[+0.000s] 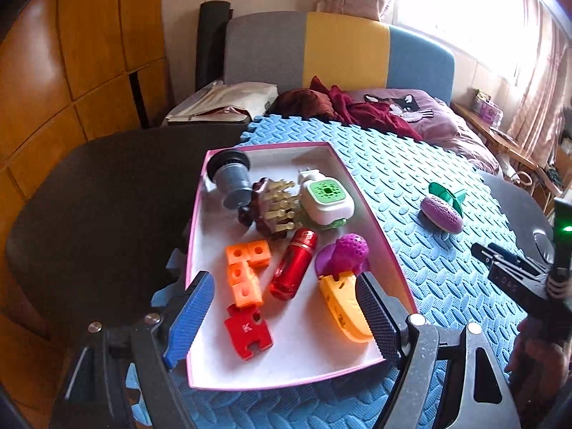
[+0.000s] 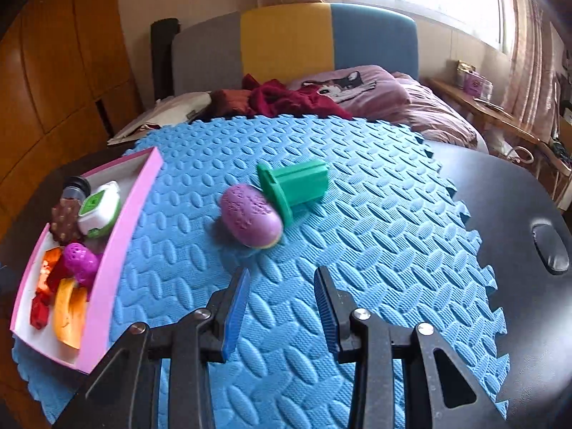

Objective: Organize rigid objects
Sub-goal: 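Move the left gripper over the mat to the lavender egg toy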

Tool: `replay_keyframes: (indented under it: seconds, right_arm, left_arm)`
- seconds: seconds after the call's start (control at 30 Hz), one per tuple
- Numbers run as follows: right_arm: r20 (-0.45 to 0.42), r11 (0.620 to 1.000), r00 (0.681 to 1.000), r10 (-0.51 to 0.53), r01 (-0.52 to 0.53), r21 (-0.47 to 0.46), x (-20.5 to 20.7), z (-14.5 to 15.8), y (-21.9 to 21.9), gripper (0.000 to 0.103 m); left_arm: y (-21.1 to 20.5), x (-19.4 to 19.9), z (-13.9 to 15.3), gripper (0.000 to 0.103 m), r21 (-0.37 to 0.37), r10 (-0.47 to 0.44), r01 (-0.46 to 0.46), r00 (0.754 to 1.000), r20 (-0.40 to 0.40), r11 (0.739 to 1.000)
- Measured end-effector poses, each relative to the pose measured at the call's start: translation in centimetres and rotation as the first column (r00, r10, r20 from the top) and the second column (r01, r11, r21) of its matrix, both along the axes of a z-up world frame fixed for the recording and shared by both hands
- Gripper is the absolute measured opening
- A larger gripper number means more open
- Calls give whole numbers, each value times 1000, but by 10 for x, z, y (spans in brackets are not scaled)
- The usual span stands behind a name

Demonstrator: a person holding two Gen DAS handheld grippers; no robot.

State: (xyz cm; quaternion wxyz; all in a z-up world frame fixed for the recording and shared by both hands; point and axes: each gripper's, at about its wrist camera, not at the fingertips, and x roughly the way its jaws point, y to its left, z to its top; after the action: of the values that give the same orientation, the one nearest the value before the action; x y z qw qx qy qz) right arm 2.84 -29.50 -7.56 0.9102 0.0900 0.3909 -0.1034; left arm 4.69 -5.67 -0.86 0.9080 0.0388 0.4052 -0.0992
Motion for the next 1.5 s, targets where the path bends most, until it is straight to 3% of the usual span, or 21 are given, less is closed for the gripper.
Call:
replay_keyframes:
  seconds: [0.17,0.57,1.5]
  right_arm:
    - [-14,997,998,-54,55,45,-5,-9,-21,37]
    - [-4,997,999,-36,36,75,-4,-11,-21,43]
    - [17,993,1000,-22,20,120,-6,-10,-24,49]
  left_arm:
    - [-17,5,3,82,11,-33,33,999,10,999]
    - [-60,15,5,82,-2,-136,136,991,-4,991]
    - [-137,57,-17,80,-4,-240,241,965,-107,971]
